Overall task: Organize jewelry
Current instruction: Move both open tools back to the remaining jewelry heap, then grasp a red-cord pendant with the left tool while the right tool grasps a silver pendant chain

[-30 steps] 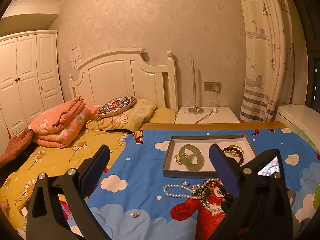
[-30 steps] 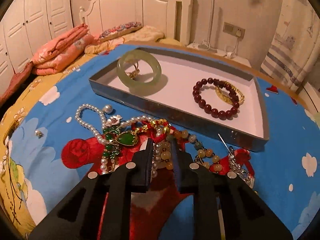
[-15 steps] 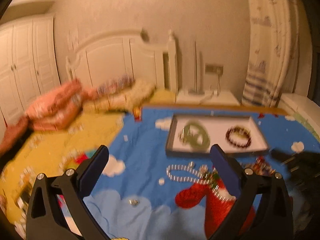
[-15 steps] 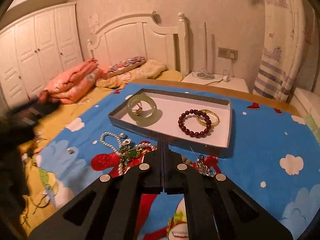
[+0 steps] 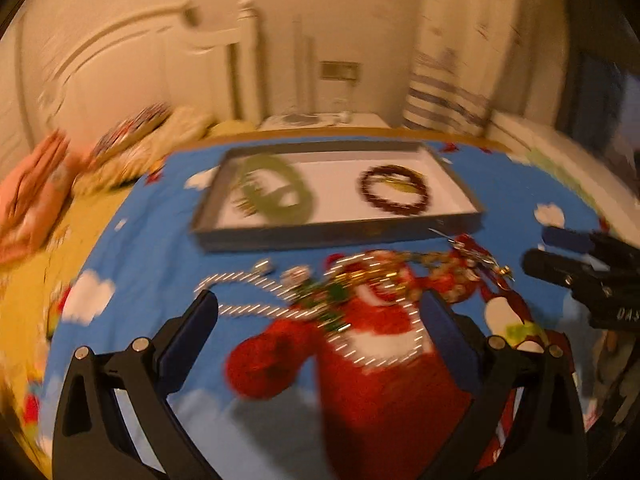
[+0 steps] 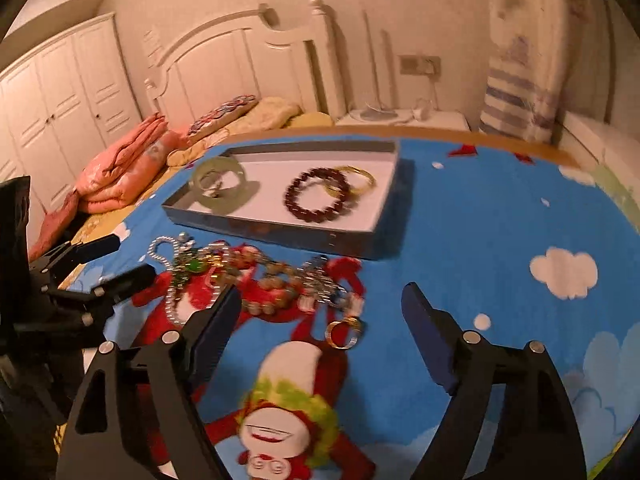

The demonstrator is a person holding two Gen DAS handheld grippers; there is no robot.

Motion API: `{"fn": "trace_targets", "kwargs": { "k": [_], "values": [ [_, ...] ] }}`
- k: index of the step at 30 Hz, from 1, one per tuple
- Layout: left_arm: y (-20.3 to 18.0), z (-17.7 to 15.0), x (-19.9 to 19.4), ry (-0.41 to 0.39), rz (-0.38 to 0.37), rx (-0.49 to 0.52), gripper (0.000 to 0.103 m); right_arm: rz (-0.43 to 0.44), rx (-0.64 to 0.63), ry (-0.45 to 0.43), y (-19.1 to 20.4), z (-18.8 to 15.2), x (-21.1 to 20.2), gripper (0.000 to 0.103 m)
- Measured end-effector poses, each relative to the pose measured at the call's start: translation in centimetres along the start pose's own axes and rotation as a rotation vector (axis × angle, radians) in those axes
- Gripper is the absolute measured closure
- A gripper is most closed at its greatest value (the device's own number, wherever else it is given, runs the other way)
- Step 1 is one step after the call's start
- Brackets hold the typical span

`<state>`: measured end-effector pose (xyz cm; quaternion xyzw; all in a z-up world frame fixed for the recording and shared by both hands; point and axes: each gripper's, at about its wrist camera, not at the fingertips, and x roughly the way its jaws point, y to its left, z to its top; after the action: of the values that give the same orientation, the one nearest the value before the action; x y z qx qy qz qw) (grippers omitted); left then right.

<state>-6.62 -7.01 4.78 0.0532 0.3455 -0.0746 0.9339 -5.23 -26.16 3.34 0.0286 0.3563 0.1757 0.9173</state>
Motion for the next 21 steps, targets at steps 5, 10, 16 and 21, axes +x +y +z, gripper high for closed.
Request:
{"fn": "trace_targets", "kwargs": {
  "k": [5, 10, 16, 21],
  "values": [
    [-3.4, 1.4, 4.3, 0.077, -0.03, 0.087, 0.03, 0.006, 0.06, -0.005, -2.2, -0.1, 0.3, 0.024],
    [-3.3, 2.0, 6.0, 0.097, -0.07, 0.058, 0.095, 0.03, 0.065, 0.008, -3.0, -0.1, 0.7, 0.024],
    [0.0, 2.9, 2.8, 0.017, -0.158, -0.056, 0.095, 0.078, -0.044, 0.055, -1.1, -0.1, 1.6, 0.028],
    [2.7, 4.4, 0.0, -0.044, -0.257, -0.142, 0.095, 0.034, -0.107, 0.142, 0.0, 0.6, 4.2, 0.053]
  ]
}}
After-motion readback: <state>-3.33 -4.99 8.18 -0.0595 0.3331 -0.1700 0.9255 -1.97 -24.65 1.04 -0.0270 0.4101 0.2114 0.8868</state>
